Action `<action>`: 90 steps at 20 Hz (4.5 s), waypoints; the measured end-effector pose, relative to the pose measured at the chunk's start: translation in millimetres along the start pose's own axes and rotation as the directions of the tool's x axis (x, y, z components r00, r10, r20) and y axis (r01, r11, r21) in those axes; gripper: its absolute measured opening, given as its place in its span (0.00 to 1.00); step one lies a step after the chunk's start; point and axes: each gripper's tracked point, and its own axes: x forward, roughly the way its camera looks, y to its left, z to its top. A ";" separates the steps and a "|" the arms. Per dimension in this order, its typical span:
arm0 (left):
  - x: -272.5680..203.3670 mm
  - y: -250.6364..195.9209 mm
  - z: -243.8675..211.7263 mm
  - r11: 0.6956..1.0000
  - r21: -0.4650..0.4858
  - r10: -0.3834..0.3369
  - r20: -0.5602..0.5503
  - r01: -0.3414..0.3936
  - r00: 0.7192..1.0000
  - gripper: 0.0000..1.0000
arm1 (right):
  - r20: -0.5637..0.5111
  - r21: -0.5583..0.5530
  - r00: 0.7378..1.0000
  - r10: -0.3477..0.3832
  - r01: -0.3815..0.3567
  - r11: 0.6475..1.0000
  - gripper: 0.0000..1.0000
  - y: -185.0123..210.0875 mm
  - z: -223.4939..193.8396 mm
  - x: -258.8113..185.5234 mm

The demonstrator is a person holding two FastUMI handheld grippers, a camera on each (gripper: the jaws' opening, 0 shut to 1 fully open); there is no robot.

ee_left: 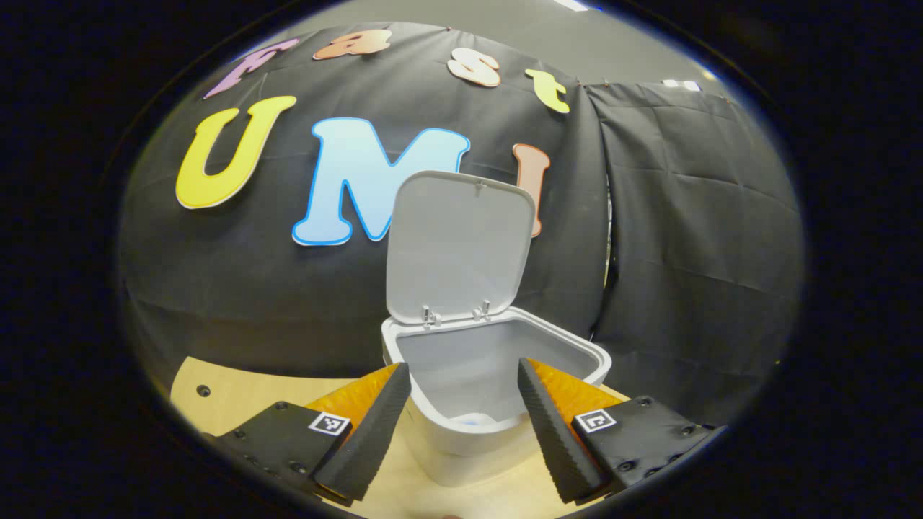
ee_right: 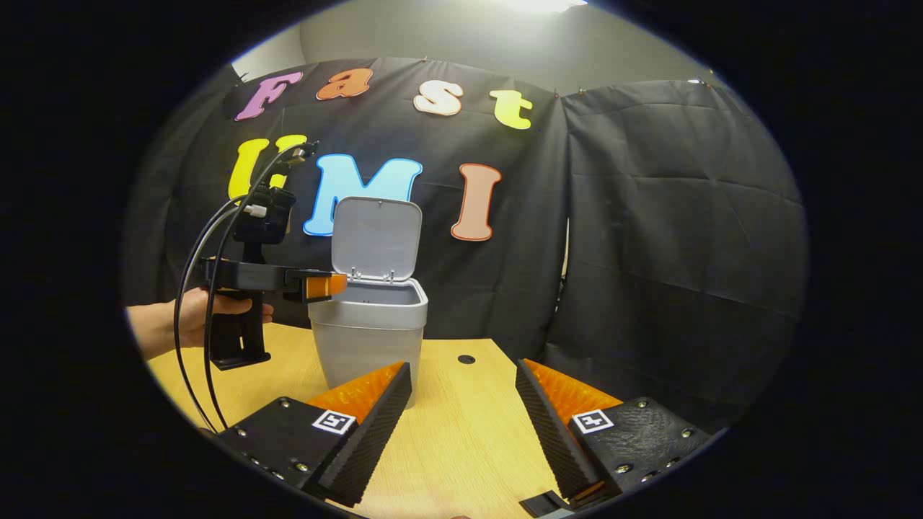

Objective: Press the lid of the desktop garbage bin to open it, pick up the crumpled paper on the desktop and throw it into the bin, then pick up the pop can on the desktop and drop it into the bin, and finally close the garbage bin lid.

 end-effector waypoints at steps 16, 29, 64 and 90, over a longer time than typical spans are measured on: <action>-141.8 79.9 54.1 0.977 0.010 0.207 0.177 -0.212 0.962 0.96 | -0.061 -0.019 0.880 0.470 -0.472 0.881 0.95 160.9 -36.3 -7.9; -231.4 127.1 44.9 0.927 -0.008 0.370 0.182 -0.375 0.911 0.94 | -0.327 -0.016 0.684 0.652 -0.694 0.720 0.95 232.2 -132.0 -18.7; -255.2 129.9 20.6 0.918 -0.034 0.397 0.134 -0.396 0.908 0.96 | 0.033 -0.052 0.815 0.578 -0.576 0.816 0.83 173.8 40.2 55.9; -268.8 127.0 15.7 0.910 -0.047 0.415 0.125 -0.413 0.901 0.94 | 0.215 -0.216 0.880 0.424 -0.381 0.899 0.86 185.8 93.5 162.1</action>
